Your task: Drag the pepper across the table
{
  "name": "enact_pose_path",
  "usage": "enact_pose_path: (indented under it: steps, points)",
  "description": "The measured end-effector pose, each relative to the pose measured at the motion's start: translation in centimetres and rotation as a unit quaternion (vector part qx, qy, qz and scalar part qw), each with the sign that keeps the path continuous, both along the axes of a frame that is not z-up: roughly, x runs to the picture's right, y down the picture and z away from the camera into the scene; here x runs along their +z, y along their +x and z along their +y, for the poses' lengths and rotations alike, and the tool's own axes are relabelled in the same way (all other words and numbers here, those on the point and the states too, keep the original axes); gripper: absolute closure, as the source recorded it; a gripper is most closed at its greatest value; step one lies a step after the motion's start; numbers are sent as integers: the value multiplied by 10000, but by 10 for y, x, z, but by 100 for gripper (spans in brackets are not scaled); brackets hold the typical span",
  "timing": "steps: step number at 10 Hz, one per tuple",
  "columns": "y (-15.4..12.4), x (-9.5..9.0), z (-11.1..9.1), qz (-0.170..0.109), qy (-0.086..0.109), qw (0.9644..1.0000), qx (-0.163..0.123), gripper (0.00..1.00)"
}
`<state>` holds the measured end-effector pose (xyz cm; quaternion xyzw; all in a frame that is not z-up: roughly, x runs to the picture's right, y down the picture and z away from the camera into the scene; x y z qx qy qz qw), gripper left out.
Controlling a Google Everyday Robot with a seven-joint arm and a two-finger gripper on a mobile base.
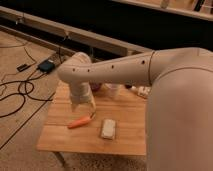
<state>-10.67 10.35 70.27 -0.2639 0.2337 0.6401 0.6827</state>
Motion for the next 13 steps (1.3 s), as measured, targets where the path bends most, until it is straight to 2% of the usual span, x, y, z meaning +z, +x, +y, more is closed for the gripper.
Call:
enact_pose_path:
  steps: [11, 13]
  points:
    - [0, 0, 0, 17, 5, 10000, 10, 35]
    - [0, 3, 0, 278, 2, 9992, 281, 35]
